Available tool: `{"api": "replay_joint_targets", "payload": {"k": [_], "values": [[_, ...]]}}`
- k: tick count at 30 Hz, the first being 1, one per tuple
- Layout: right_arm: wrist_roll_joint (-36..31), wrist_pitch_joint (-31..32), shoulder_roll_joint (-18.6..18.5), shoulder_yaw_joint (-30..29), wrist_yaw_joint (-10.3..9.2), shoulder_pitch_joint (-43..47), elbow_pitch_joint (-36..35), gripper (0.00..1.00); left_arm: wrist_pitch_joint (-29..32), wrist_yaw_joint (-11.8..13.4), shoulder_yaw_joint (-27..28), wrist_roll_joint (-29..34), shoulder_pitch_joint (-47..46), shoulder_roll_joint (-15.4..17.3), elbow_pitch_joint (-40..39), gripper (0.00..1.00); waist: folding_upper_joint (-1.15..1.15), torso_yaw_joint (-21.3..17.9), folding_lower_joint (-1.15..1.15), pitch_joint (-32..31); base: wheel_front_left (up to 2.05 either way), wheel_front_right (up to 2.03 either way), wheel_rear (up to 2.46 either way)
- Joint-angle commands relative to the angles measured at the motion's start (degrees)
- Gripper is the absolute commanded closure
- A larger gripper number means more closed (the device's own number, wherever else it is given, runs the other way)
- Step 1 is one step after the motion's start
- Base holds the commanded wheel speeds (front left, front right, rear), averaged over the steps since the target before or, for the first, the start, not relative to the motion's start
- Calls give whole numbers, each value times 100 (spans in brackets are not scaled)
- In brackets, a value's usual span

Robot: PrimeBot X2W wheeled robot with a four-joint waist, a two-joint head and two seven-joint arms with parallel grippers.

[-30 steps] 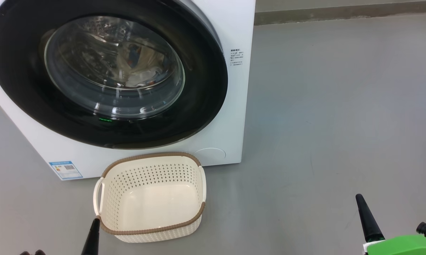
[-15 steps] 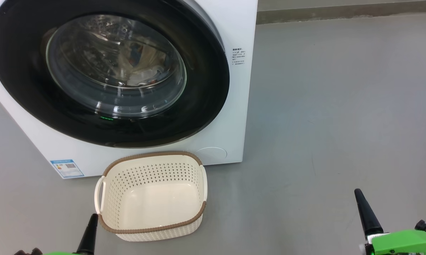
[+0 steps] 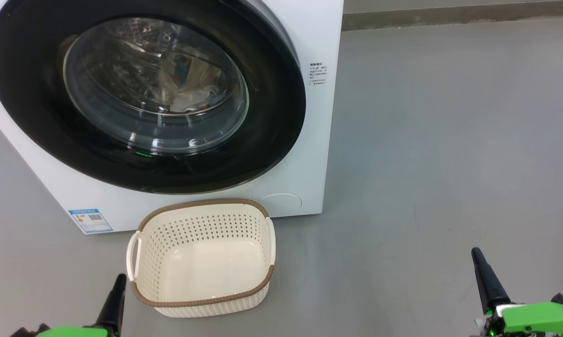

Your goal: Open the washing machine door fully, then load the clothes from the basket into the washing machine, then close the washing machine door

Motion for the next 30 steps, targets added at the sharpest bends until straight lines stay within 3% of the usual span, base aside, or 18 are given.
{"api": "replay_joint_targets", "payload": {"k": [1,13,30], "values": [[209,60,-22,98,-2,-338,-124,100,74,-15,204,-184,-318,109,-104,100,0,4,0,2,0,0,0],[948,264,18,36,-5,-443,-59,100,278,-16,322,-831,-429,113,-96,100,0,32,0,16,0,0,0],[929,282,33,14,-5,-445,-57,100,300,-16,349,-808,-431,94,-95,100,0,32,0,16,0,0,0]]}}
